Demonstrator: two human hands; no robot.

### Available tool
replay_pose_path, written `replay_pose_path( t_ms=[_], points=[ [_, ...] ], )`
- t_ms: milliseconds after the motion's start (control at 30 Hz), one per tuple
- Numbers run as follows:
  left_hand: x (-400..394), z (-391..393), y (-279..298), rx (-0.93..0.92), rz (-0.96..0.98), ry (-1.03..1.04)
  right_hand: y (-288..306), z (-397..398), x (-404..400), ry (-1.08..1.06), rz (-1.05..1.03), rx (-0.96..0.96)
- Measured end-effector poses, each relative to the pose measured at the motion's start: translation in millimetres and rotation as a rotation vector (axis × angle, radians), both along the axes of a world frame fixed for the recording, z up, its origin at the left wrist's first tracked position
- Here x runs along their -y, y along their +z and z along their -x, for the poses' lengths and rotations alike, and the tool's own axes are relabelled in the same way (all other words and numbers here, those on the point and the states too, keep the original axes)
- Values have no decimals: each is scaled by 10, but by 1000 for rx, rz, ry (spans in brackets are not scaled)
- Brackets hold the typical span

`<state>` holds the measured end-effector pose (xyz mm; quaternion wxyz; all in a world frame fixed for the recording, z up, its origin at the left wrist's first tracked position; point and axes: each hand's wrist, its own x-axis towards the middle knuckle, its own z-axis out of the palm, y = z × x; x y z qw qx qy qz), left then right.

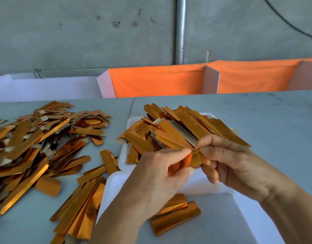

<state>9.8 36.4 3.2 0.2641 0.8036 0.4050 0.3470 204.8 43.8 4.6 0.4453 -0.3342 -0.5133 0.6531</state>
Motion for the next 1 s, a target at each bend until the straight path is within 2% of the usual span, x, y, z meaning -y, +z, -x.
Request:
replay_pose_path(
  t_ms=[200, 333, 567, 800, 1000],
  points=[
    [14, 10, 30, 115, 108, -97, -37, -29, -32, 133, 60, -189],
    [23, 13, 40, 104, 108, -115, -48, -32, -45, 158, 95, -186],
    [25, 19, 81, 80, 114, -126, -57, -2, -38, 220, 133, -289],
    [34, -11, 63, -29, -36, -11, 3, 35, -9, 1, 66, -75],
    [70, -10, 85, -41, -94, 41, 27, 15, 17, -19, -10, 69]
  ],
)
